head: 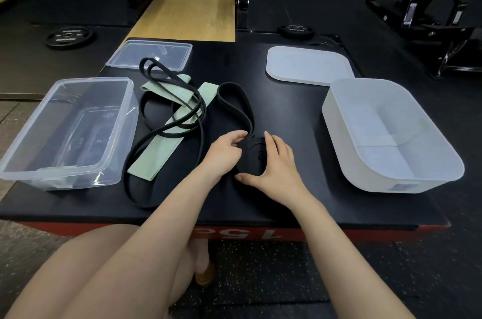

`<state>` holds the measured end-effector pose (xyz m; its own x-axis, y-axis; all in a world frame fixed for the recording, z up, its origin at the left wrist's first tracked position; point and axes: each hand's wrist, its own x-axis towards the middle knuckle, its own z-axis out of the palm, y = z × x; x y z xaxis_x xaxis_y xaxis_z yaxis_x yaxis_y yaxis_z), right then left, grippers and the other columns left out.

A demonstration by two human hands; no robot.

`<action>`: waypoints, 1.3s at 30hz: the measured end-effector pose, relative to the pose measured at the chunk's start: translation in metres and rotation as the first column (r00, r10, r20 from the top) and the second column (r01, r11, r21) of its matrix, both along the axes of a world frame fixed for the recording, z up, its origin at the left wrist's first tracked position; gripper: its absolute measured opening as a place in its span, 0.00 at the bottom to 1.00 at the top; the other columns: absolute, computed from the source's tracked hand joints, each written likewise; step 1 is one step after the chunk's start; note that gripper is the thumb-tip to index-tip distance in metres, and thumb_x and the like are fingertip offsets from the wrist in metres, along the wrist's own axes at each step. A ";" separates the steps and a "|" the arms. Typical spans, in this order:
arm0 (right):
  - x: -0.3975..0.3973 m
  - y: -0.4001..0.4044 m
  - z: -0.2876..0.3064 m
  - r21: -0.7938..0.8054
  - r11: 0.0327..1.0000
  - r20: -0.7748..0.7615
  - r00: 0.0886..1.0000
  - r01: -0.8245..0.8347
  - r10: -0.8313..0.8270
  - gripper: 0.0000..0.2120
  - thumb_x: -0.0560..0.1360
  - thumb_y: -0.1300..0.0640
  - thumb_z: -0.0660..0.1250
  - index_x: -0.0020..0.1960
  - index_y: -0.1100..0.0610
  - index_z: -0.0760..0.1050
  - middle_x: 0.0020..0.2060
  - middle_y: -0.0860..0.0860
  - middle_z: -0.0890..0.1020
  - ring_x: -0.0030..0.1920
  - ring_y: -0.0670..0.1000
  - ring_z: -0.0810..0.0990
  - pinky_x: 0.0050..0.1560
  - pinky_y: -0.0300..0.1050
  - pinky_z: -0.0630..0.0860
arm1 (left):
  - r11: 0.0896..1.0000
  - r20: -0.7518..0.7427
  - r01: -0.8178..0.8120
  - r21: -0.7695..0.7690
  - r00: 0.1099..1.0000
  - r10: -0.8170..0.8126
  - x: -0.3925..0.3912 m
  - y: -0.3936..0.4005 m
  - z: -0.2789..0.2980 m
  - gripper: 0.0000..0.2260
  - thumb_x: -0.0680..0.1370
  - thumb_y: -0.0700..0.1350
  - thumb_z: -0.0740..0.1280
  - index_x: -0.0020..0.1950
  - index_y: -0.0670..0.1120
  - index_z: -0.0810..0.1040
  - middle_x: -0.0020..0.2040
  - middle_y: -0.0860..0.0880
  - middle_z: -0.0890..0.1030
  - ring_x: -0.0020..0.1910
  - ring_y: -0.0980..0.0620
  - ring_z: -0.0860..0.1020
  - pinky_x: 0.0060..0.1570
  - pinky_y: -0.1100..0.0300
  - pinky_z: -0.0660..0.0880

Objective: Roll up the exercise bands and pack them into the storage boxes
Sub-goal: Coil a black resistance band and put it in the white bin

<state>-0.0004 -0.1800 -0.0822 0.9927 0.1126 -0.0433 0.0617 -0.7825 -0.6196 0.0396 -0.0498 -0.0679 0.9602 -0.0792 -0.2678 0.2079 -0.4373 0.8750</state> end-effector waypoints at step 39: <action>0.000 0.012 -0.007 -0.099 0.992 0.073 0.995 0.076 -0.068 0.50 0.68 0.37 0.69 0.77 0.56 0.44 0.76 0.51 0.52 0.76 0.52 0.46 0.75 0.47 0.48 | 0.999 0.040 -0.048 -0.025 0.998 0.049 0.002 0.011 -0.003 0.11 0.77 0.42 0.66 0.58 0.49 0.78 0.53 0.52 0.80 0.55 0.56 0.76 0.59 0.64 0.69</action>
